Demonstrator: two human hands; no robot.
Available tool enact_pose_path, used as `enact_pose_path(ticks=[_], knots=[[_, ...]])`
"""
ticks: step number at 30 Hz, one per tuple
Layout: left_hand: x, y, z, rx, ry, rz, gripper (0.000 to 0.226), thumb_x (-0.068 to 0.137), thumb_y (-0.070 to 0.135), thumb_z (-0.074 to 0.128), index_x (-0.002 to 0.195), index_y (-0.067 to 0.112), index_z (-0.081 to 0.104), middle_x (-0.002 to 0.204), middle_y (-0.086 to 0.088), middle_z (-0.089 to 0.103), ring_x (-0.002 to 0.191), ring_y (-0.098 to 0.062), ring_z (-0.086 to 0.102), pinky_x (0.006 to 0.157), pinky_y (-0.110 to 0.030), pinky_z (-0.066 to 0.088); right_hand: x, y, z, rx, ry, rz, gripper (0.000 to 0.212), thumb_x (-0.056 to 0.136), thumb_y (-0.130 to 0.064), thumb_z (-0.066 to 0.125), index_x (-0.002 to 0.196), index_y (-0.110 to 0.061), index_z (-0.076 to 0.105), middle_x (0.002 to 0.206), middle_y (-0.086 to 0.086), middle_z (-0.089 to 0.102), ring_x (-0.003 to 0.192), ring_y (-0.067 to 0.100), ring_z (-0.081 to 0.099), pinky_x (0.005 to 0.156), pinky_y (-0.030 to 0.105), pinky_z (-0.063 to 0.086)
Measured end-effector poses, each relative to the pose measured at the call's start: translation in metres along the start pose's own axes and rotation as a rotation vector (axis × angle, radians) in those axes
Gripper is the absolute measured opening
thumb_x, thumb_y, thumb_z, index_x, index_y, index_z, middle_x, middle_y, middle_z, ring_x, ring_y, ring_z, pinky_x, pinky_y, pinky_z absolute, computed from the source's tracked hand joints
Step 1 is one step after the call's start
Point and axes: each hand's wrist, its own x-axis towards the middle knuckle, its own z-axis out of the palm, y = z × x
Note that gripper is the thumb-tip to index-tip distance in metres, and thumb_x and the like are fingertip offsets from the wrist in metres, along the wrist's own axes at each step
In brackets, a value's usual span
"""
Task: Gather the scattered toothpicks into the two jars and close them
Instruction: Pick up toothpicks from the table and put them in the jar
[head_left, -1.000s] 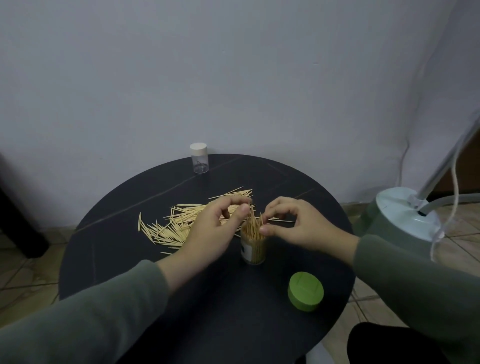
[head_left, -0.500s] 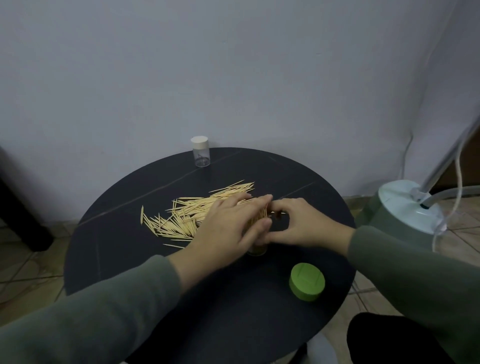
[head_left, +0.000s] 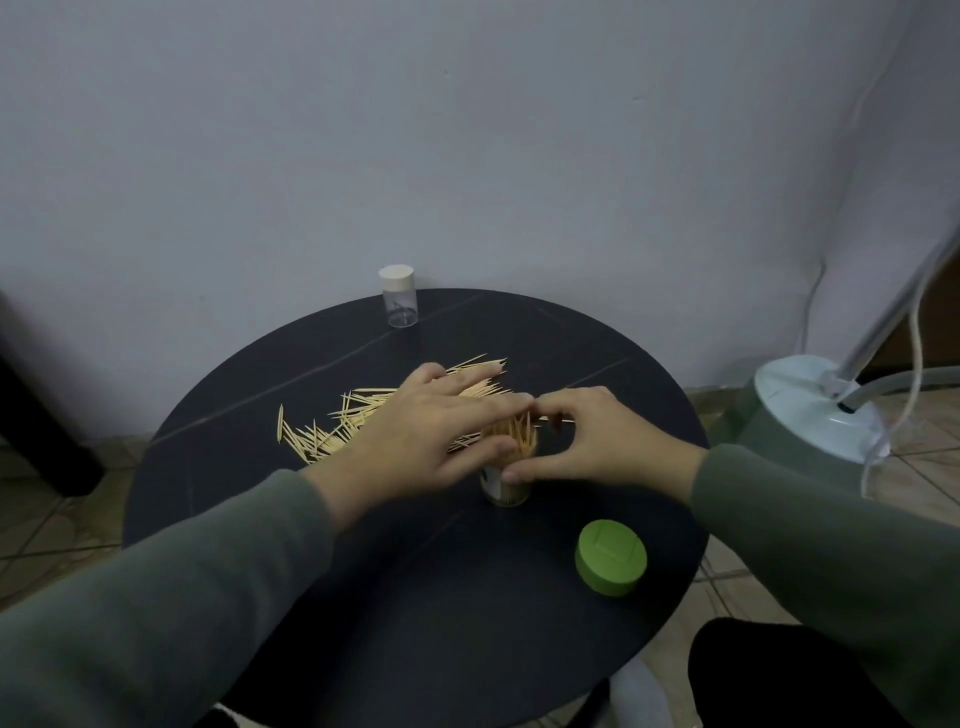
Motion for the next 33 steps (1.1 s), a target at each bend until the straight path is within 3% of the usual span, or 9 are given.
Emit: enact_pose_path(ticks=[4,8,14,16,20,24,26,30,33], knots=[[-0.001,0.002,-0.002,-0.049,-0.067,-0.013,0.051,0.098,0.05,0.035,0.141,0.024,0.047,0.143,0.008,0.049,0.14,-0.018,0.035,0.099,-0.042,0.039,0.001,-0.001,0.0,0.0,0.002,-0.003,0.053,0.061,-0.072,0.067,0.107,-0.044,0.063,0.097,-0.025,0.064,0.1,-0.001,0.055,0.103,0.044,0.038],[0.008,0.022,-0.001,-0.11,-0.068,-0.085,0.053,0.096,0.049,0.037,0.142,0.023,0.045,0.143,0.001,0.05,0.138,-0.018,0.036,0.103,-0.039,0.033,0.0,-0.001,-0.003,-0.037,0.018,0.021,0.051,0.075,-0.049,0.073,0.121,-0.031,0.06,0.1,-0.021,0.058,0.101,0.002,0.051,0.105,0.043,0.036],[0.001,-0.002,-0.003,-0.029,-0.093,-0.003,0.048,0.1,0.045,0.032,0.14,0.025,0.049,0.144,0.006,0.049,0.14,-0.018,0.035,0.095,-0.042,0.042,-0.002,0.002,-0.004,-0.031,0.021,0.019,0.066,0.054,-0.081,0.06,0.11,-0.044,0.061,0.096,-0.025,0.063,0.096,-0.002,0.055,0.099,0.045,0.041],[0.0,0.0,-0.005,-0.077,-0.139,-0.023,0.051,0.099,0.05,0.029,0.143,0.028,0.044,0.15,0.009,0.039,0.145,-0.015,0.024,0.103,-0.042,0.035,-0.003,0.001,-0.005,-0.039,0.024,0.026,0.068,0.056,-0.078,0.062,0.114,-0.041,0.062,0.097,-0.024,0.063,0.097,0.0,0.055,0.1,0.045,0.041],[0.001,0.012,-0.005,-0.152,-0.284,-0.084,0.061,0.094,0.061,0.028,0.147,0.033,0.034,0.157,0.016,0.02,0.147,-0.003,0.005,0.114,-0.036,0.011,-0.002,0.001,-0.005,-0.059,0.023,0.024,0.05,0.07,-0.061,0.069,0.113,-0.037,0.062,0.099,-0.018,0.064,0.095,0.005,0.057,0.099,0.045,0.043],[-0.004,0.002,-0.006,-0.051,-0.165,-0.074,0.054,0.098,0.056,0.028,0.142,0.03,0.046,0.15,0.013,0.038,0.143,-0.009,0.025,0.106,-0.043,0.033,-0.001,0.0,-0.005,-0.051,0.001,0.058,0.08,0.052,-0.081,0.059,0.119,-0.038,0.06,0.107,-0.02,0.061,0.099,0.004,0.055,0.1,0.046,0.043],[-0.006,-0.001,-0.006,-0.06,-0.117,-0.084,0.053,0.098,0.053,0.03,0.143,0.027,0.044,0.146,0.012,0.044,0.142,-0.009,0.029,0.103,-0.045,0.038,-0.001,0.001,-0.005,-0.041,-0.001,0.056,0.084,0.05,-0.082,0.057,0.121,-0.038,0.059,0.108,-0.022,0.059,0.099,0.003,0.054,0.1,0.046,0.042],[-0.004,0.017,-0.005,-0.093,-0.133,-0.03,0.061,0.098,0.055,0.03,0.149,0.022,0.032,0.142,0.006,0.051,0.144,-0.013,0.026,0.105,-0.044,0.033,-0.001,0.005,-0.003,-0.013,0.009,0.038,0.072,0.059,-0.074,0.062,0.121,-0.036,0.061,0.11,-0.021,0.062,0.106,0.003,0.056,0.102,0.048,0.041],[-0.001,0.026,0.002,-0.042,-0.182,-0.022,0.064,0.097,0.059,0.027,0.148,0.021,0.036,0.143,0.007,0.05,0.146,-0.014,0.019,0.106,-0.045,0.03,-0.001,0.006,-0.003,-0.009,0.036,0.02,0.059,0.063,-0.067,0.068,0.113,-0.036,0.065,0.103,-0.022,0.065,0.103,0.001,0.057,0.101,0.046,0.041]])
